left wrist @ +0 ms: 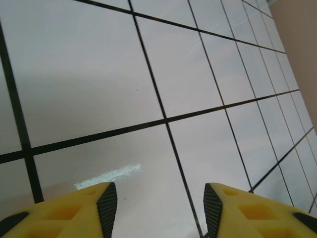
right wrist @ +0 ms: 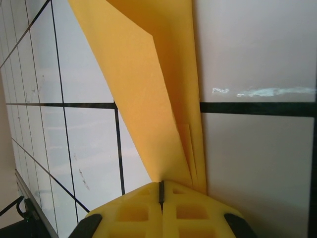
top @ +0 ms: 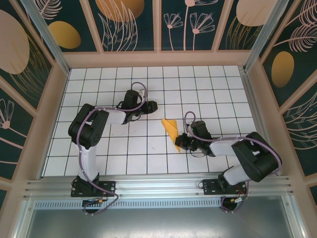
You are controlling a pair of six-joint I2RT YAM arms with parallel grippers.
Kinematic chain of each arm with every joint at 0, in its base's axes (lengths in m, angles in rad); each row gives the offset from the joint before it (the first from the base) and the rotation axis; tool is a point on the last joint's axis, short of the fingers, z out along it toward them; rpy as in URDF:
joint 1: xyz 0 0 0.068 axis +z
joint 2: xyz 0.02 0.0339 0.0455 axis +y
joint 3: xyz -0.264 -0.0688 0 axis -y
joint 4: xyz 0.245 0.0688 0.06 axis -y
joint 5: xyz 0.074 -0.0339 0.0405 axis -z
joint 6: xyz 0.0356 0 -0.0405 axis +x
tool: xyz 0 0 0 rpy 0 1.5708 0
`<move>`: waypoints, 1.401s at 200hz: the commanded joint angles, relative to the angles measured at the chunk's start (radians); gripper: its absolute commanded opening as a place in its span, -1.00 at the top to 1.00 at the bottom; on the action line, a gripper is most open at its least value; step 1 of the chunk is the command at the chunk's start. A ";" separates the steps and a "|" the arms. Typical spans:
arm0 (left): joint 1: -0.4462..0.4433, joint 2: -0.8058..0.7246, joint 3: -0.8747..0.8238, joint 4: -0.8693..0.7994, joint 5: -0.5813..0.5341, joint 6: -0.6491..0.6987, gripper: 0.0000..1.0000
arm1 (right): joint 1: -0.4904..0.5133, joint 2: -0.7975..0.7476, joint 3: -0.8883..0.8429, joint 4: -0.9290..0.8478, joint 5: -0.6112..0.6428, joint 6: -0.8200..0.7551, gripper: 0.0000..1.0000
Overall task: Fold a paper plane with a square sheet of paper (pick it up from the middle)
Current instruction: Fold the wing for the fifth time at the center of the table.
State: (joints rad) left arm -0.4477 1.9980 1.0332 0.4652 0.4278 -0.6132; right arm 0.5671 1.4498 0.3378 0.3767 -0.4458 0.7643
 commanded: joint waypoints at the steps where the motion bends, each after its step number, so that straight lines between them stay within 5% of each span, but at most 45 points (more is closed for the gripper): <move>1: -0.006 -0.102 -0.032 0.029 0.106 -0.047 0.06 | 0.008 0.017 -0.037 -0.232 0.068 -0.008 0.95; 46: -0.099 -0.212 -0.236 0.117 0.143 -0.199 0.16 | 0.007 0.015 -0.018 -0.247 0.073 -0.005 0.95; 125: -0.302 -0.119 -0.230 0.219 0.107 -0.352 0.19 | 0.013 0.007 -0.003 -0.265 0.084 -0.003 0.95; 239: -0.303 -0.017 -0.083 -0.067 -0.180 -0.248 0.08 | 0.048 0.034 -0.013 -0.242 0.089 0.008 0.94; 280: -0.266 0.017 -0.066 -0.086 -0.175 -0.222 0.08 | 0.049 0.023 -0.017 -0.236 0.094 0.013 0.95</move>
State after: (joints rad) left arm -0.7448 1.9705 0.9535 0.4419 0.2985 -0.8806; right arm 0.5976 1.4380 0.3683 0.3016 -0.4019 0.7681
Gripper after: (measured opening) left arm 0.459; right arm 0.068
